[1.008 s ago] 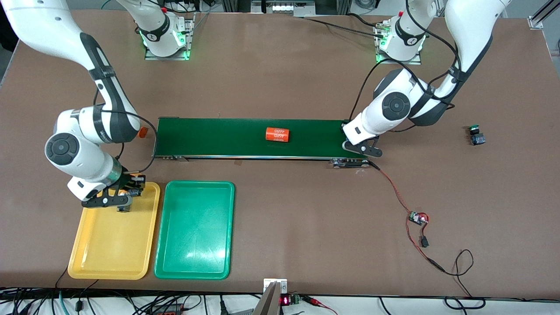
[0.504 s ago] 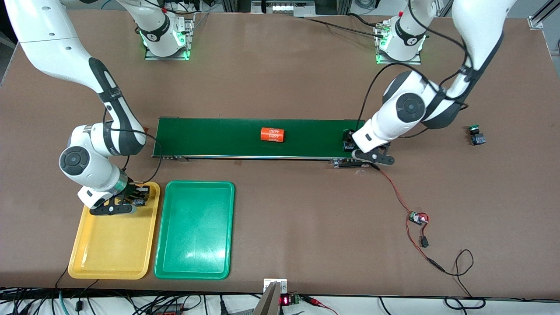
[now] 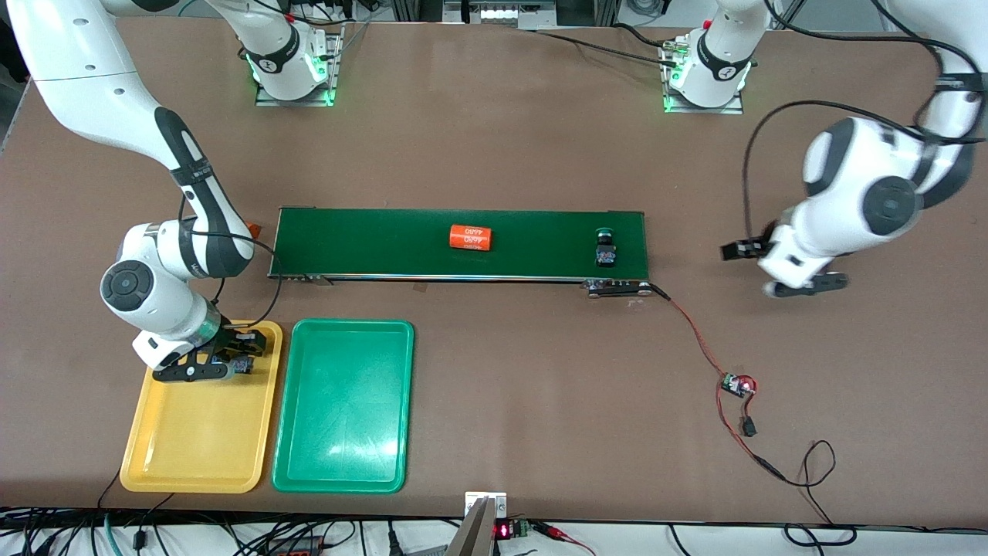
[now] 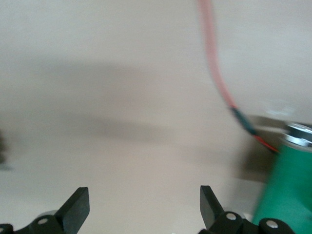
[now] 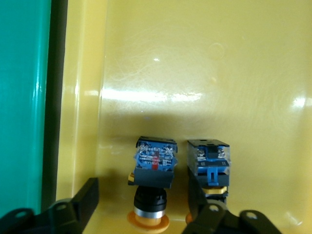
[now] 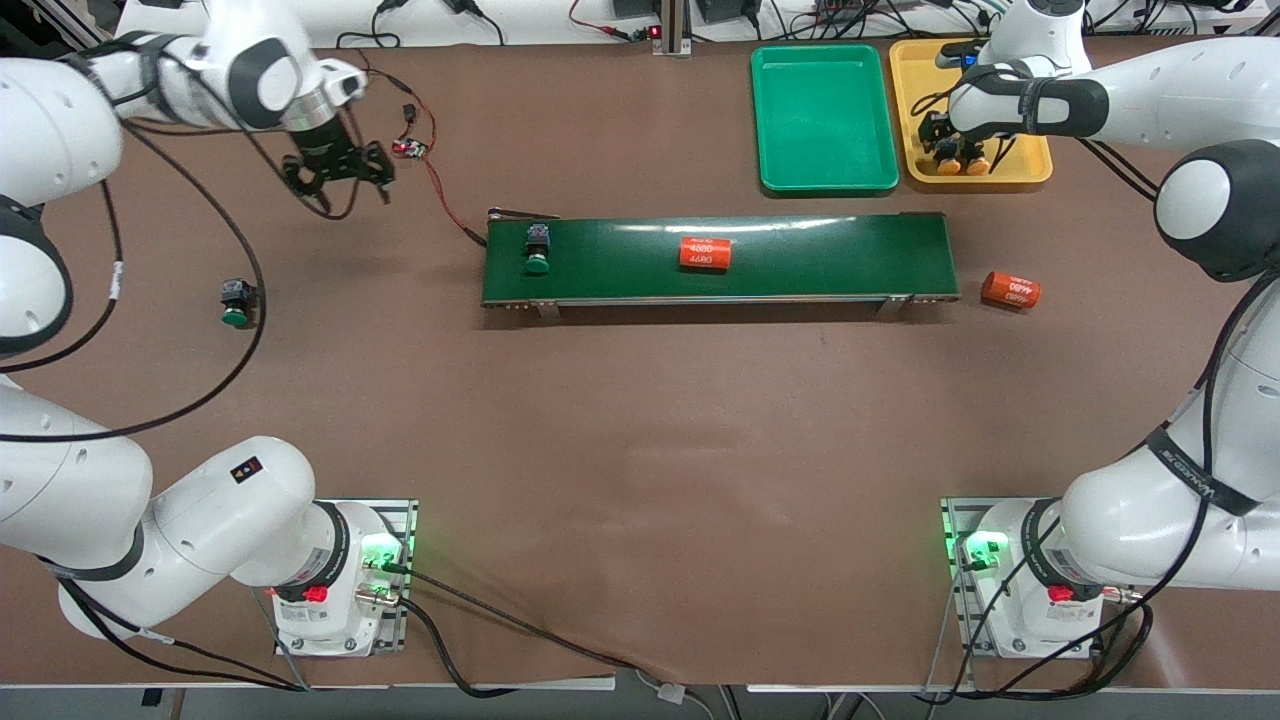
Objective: Sort buttons by color to trays
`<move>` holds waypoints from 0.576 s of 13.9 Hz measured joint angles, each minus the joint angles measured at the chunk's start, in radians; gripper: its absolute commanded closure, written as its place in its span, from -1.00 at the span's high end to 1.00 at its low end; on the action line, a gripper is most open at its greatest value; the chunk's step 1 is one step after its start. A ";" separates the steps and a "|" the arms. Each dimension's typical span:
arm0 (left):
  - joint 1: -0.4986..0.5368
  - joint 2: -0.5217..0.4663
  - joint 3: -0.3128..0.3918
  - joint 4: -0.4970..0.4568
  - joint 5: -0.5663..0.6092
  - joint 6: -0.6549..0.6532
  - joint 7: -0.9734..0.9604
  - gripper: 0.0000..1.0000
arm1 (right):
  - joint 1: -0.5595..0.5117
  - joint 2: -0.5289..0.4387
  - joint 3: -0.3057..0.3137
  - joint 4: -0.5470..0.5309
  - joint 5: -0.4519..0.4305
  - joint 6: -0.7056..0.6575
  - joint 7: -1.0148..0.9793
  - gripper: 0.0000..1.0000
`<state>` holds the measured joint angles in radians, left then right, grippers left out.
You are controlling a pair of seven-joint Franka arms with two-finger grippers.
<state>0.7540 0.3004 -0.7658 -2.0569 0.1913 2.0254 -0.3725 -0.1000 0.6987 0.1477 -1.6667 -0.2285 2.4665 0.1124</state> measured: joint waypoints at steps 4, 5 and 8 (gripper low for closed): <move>0.190 0.119 0.036 0.000 0.182 0.049 0.016 1.00 | 0.008 -0.064 0.005 -0.003 0.001 -0.080 0.008 1.00; 0.199 0.129 0.057 0.003 0.220 0.056 0.034 1.00 | 0.012 -0.097 0.009 -0.013 0.001 -0.122 0.021 1.00; 0.213 0.132 0.109 0.008 0.259 0.053 0.105 1.00 | 0.033 -0.222 0.047 -0.098 0.003 -0.209 0.090 1.00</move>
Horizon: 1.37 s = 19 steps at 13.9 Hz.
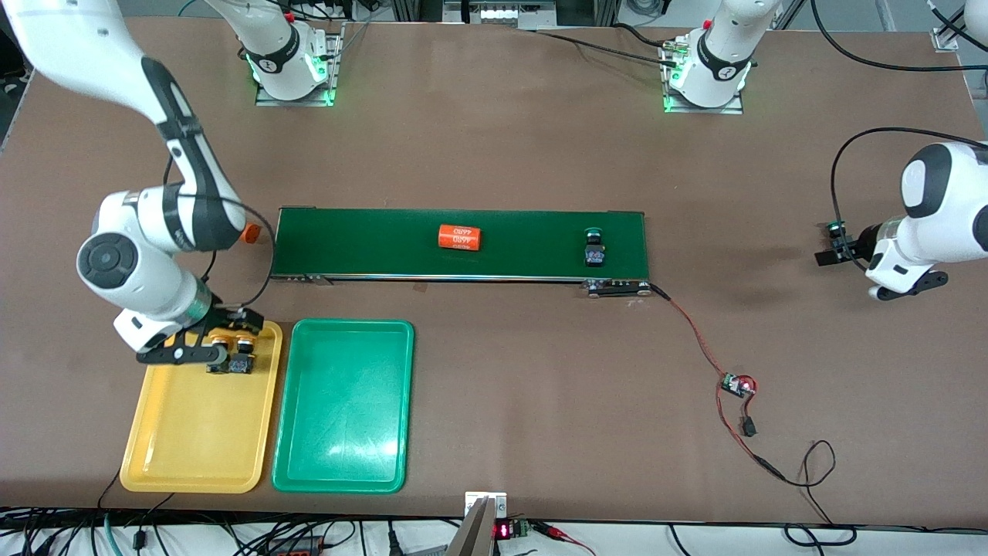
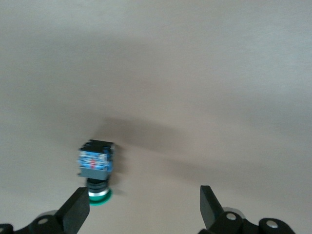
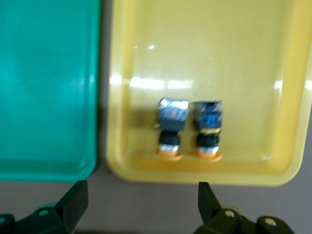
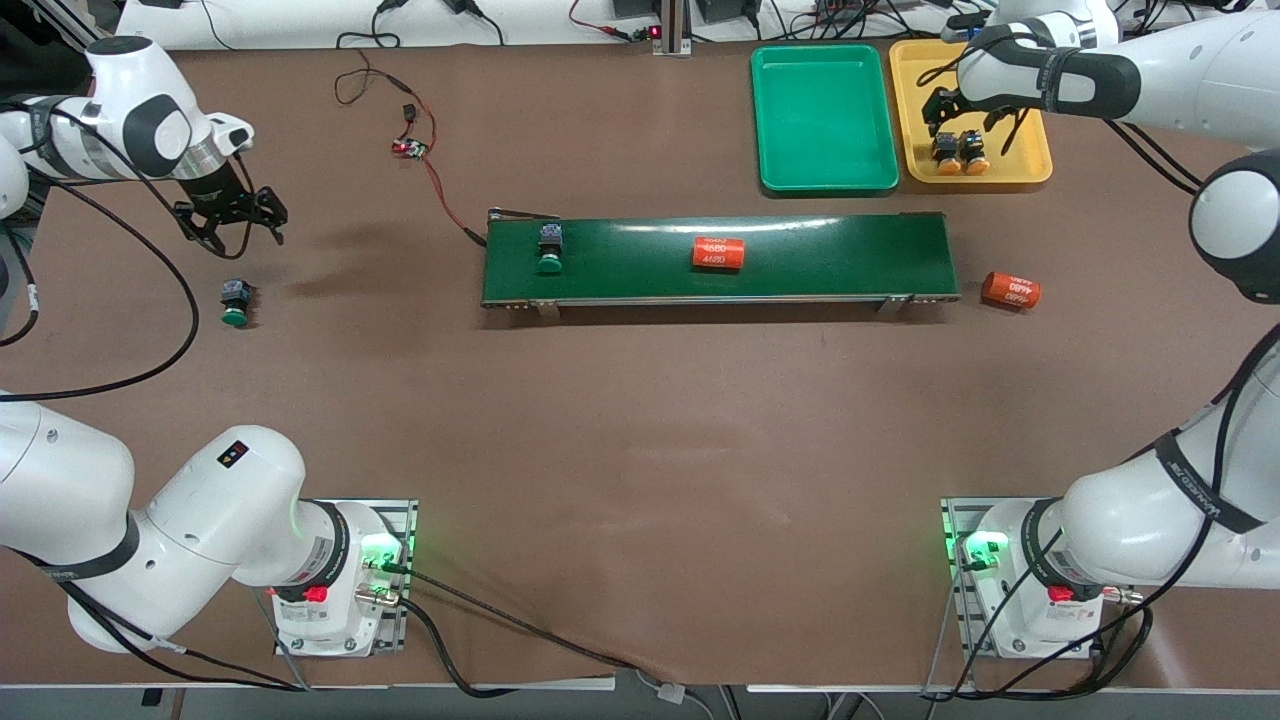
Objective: Sort buttons by color to trays
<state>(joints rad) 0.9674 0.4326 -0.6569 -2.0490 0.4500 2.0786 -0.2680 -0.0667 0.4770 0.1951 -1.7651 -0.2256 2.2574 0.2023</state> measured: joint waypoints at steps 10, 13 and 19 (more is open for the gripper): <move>0.103 0.133 0.051 -0.013 0.103 0.052 0.174 0.96 | 0.030 -0.378 0.338 -0.368 0.016 -0.009 0.501 1.00; 0.104 0.149 0.065 -0.013 0.122 0.084 0.202 0.18 | 0.031 -0.414 0.409 -0.395 0.104 -0.007 0.541 1.00; 0.106 0.156 0.068 -0.020 0.122 0.082 0.216 -1.00 | 0.034 -0.404 0.449 -0.404 0.134 0.057 0.622 1.00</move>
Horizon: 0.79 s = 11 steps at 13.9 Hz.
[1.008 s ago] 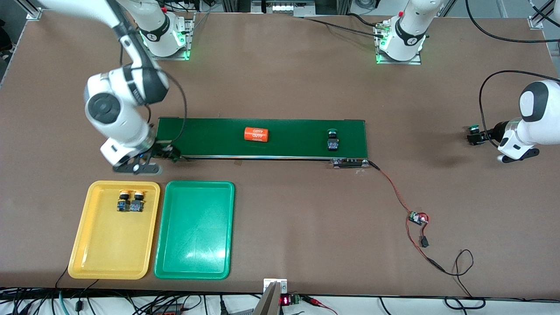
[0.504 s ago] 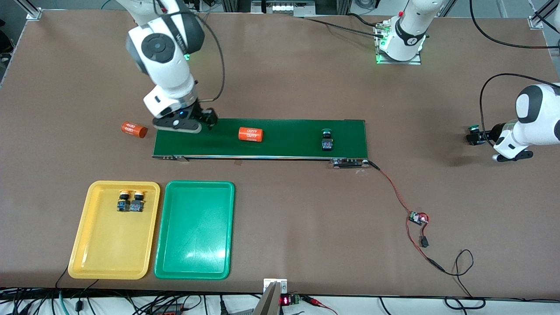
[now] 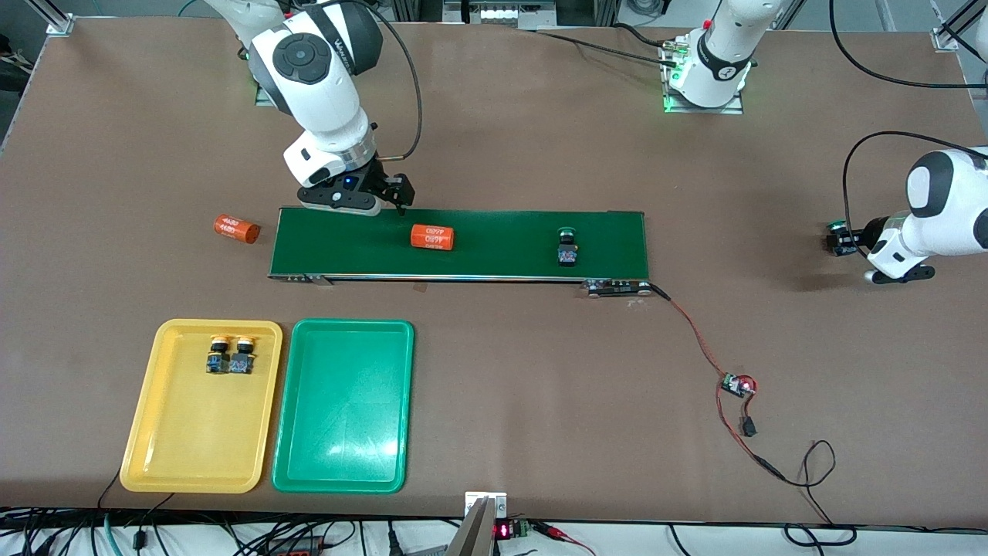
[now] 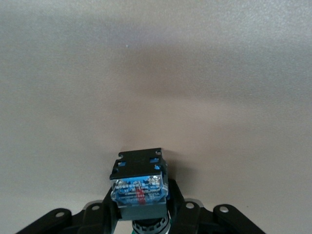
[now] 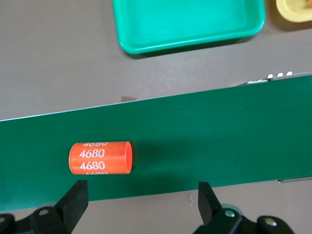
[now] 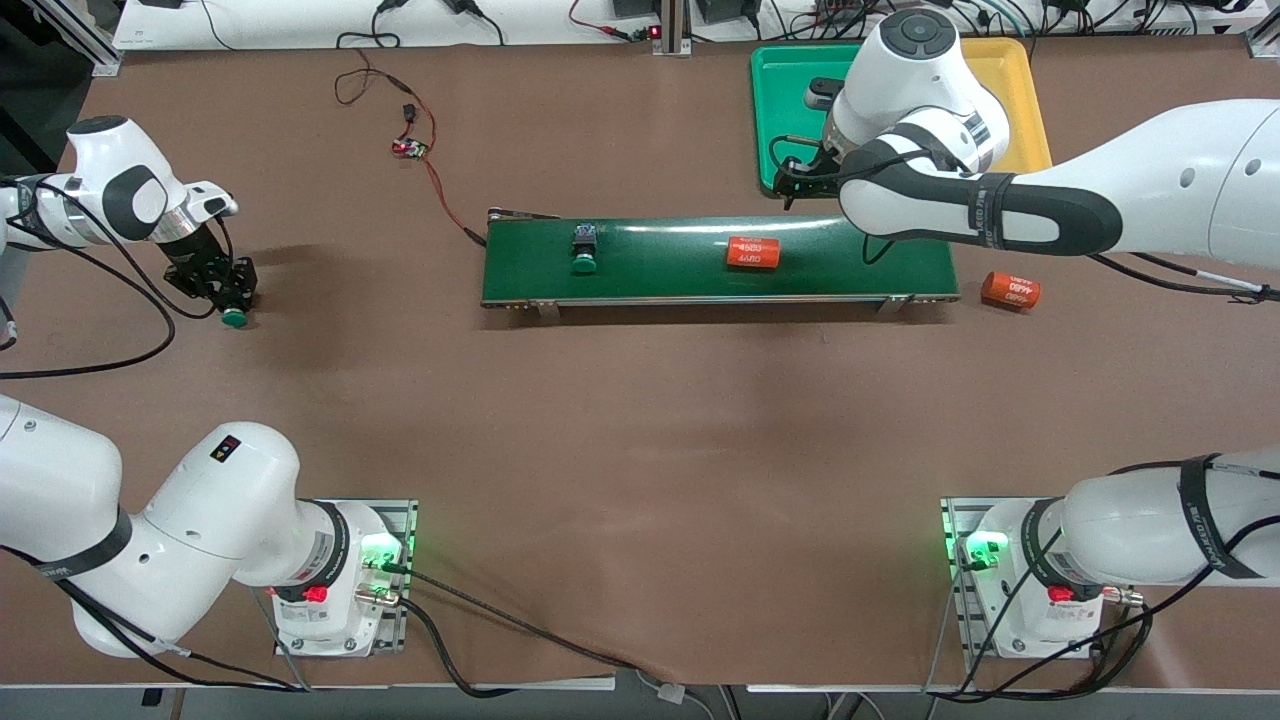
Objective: Sort buttons by color to trays
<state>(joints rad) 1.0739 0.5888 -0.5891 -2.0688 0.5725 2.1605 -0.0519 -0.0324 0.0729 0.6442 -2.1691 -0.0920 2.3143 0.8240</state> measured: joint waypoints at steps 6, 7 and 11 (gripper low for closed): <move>0.003 -0.033 -0.180 0.017 -0.015 -0.055 -0.005 -1.00 | -0.001 0.044 0.000 0.003 0.000 0.016 0.001 1.00; 0.002 -0.047 -0.221 0.018 -0.051 -0.060 -0.006 -1.00 | -0.001 0.048 0.000 0.005 0.000 0.018 0.001 1.00; -0.069 -0.079 -0.360 0.010 -0.165 -0.074 -0.027 -1.00 | 0.014 0.068 0.001 0.005 -0.026 0.019 -0.016 1.00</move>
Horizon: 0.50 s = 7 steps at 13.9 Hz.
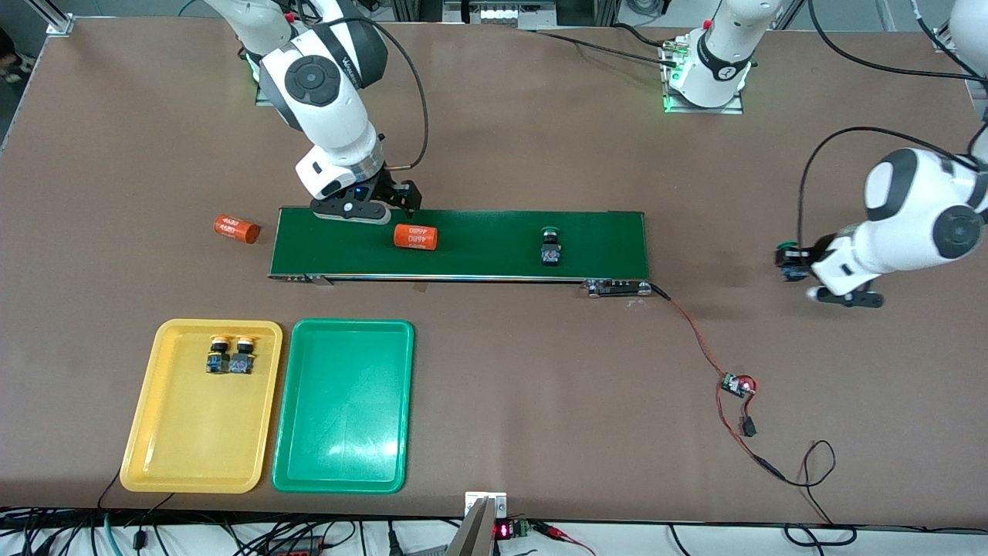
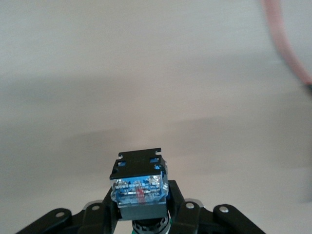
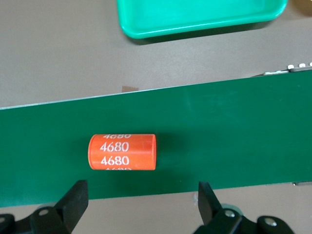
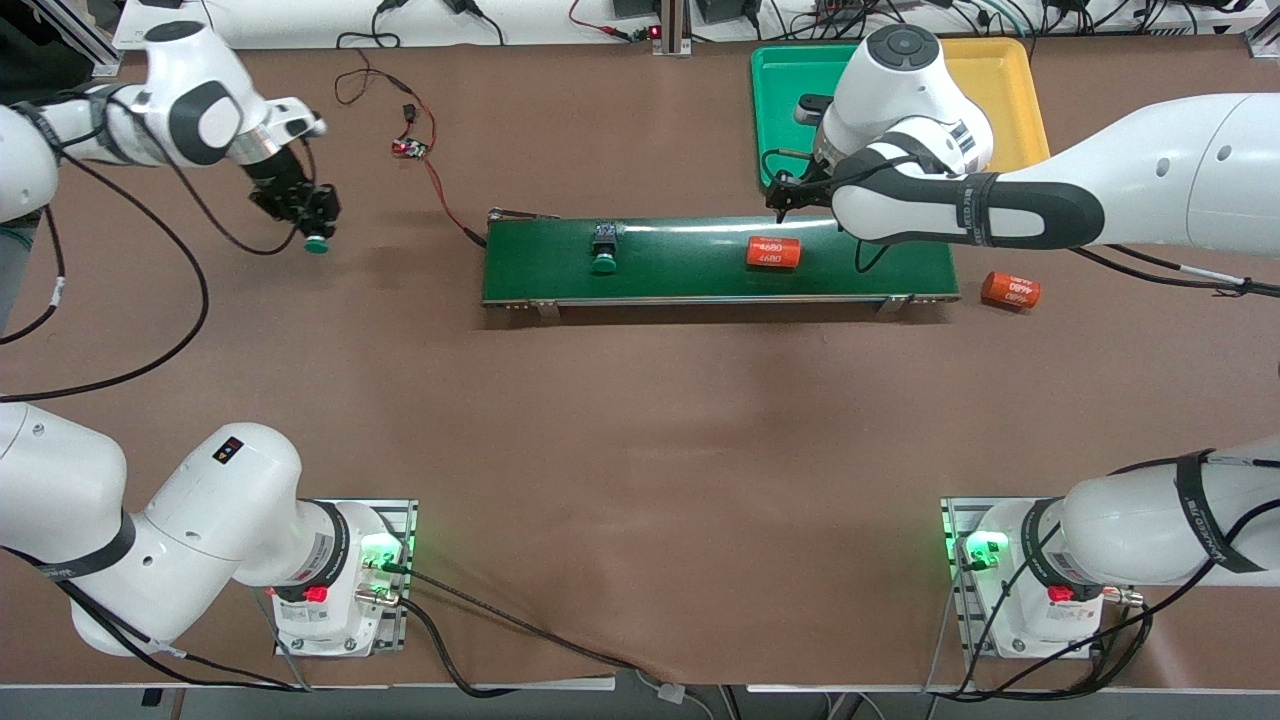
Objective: Sort buttons by color to trays
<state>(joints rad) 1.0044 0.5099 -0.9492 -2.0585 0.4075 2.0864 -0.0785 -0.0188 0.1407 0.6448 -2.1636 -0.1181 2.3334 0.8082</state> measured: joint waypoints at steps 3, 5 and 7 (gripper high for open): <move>-0.180 -0.055 -0.024 -0.002 -0.059 -0.047 -0.066 -1.00 | 0.018 0.013 0.000 0.000 -0.012 0.000 0.000 1.00; -0.300 -0.104 -0.025 -0.004 -0.108 -0.053 -0.135 -1.00 | 0.022 0.019 0.000 0.000 -0.016 0.000 0.000 1.00; -0.400 -0.142 -0.026 -0.011 -0.141 -0.056 -0.262 -1.00 | 0.023 0.021 0.000 0.000 -0.017 0.000 -0.001 1.00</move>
<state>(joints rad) 0.6044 0.3681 -0.9753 -2.0694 0.2663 2.0306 -0.3409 0.0045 0.1619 0.6449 -2.1632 -0.1353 2.3332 0.8074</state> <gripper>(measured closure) 0.573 0.000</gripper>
